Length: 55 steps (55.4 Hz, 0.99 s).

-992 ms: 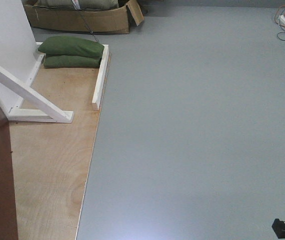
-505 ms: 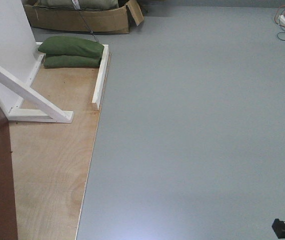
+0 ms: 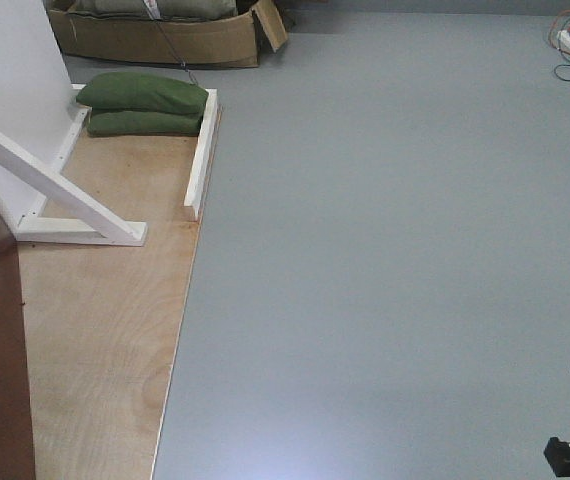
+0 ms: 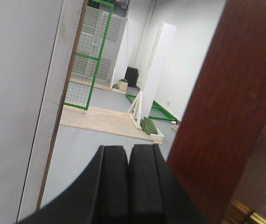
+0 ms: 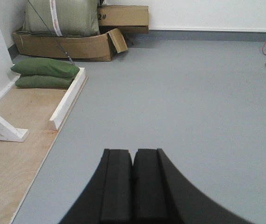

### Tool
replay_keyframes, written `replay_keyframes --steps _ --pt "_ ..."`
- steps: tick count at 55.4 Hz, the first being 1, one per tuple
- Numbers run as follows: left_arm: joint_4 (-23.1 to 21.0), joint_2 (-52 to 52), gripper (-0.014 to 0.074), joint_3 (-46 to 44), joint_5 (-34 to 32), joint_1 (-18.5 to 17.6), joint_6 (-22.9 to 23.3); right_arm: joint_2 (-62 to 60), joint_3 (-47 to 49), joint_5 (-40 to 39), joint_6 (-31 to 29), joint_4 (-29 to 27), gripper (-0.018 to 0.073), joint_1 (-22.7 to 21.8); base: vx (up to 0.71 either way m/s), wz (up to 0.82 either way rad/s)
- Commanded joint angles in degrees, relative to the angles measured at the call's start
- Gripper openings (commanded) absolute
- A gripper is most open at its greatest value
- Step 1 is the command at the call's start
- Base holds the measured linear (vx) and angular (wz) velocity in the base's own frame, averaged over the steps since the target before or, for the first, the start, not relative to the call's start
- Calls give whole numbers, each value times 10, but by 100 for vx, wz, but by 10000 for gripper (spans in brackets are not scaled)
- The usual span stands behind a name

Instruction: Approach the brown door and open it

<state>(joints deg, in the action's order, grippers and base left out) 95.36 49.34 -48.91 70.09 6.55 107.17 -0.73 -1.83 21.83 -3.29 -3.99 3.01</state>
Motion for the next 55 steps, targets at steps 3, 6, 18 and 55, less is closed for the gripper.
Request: replay_keyframes --steps 3,6,18,55 --pt "60 6 -6 -19 15 -1 6 -3 -2 -46 -4 2 0 1 0 0" --pt "60 6 -6 -19 16 0 6 -3 -2 -46 -4 2 0 1 0 0" --pt "60 6 -6 -19 15 42 6 -3 -2 -46 -4 2 0 1 0 0" --pt "66 36 -6 -19 -53 50 41 -3 -2 -46 -4 2 0 1 0 0"
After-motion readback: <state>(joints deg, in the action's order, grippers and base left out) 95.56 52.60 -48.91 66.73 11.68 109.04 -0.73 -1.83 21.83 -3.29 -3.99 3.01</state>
